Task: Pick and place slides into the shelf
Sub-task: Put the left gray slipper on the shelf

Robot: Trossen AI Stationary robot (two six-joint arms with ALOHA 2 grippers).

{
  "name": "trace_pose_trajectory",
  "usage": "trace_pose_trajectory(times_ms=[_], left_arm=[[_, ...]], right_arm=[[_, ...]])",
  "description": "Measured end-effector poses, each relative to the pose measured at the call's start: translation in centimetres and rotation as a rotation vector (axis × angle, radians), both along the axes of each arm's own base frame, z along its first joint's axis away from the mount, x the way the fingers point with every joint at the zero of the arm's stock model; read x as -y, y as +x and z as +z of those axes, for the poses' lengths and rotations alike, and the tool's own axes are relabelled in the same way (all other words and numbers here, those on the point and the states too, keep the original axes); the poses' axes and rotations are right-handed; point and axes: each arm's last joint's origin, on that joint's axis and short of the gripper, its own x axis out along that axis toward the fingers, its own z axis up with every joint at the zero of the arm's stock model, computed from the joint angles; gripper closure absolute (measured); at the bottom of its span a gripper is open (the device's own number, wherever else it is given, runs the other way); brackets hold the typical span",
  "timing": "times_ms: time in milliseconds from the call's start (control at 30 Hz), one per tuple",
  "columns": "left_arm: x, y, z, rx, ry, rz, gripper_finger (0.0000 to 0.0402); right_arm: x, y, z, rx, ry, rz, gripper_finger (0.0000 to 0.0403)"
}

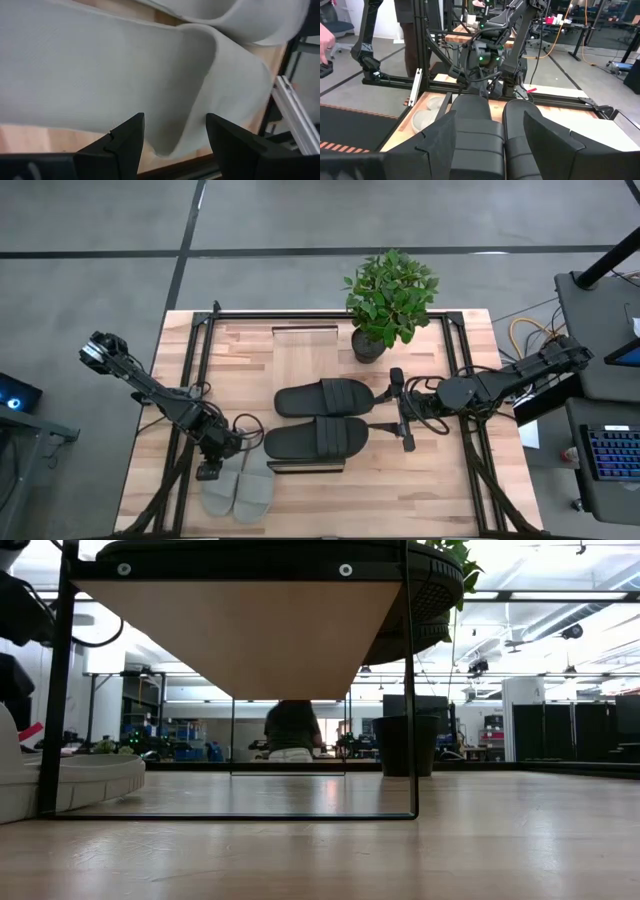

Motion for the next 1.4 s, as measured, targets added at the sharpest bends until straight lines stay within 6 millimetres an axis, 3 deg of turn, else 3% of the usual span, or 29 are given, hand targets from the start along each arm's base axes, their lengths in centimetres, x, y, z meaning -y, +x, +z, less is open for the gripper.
trace_pose_trajectory(times_ms=[367,967,1100,1400], left_arm=[[0.5,0.5,0.1,0.043,-0.064,-0.014,0.0203],[0.2,-0.1,-1.4,-0.054,-0.064,0.044,0.0207],[0.1,-0.4,-1.9,-0.083,-0.075,0.036,0.0243],[0.1,-0.5,-1.9,-0.103,-0.091,0.022,0.0391]], right_arm=[[0.0,0.0,0.0,0.000,0.000,0.000,0.0183],[0.0,0.0,0.0,0.000,-0.004,0.001,0.0183],[0.0,0.0,0.0,0.000,-0.004,0.001,0.0183],[0.0,0.0,0.0,0.000,-0.005,0.001,0.0183]])
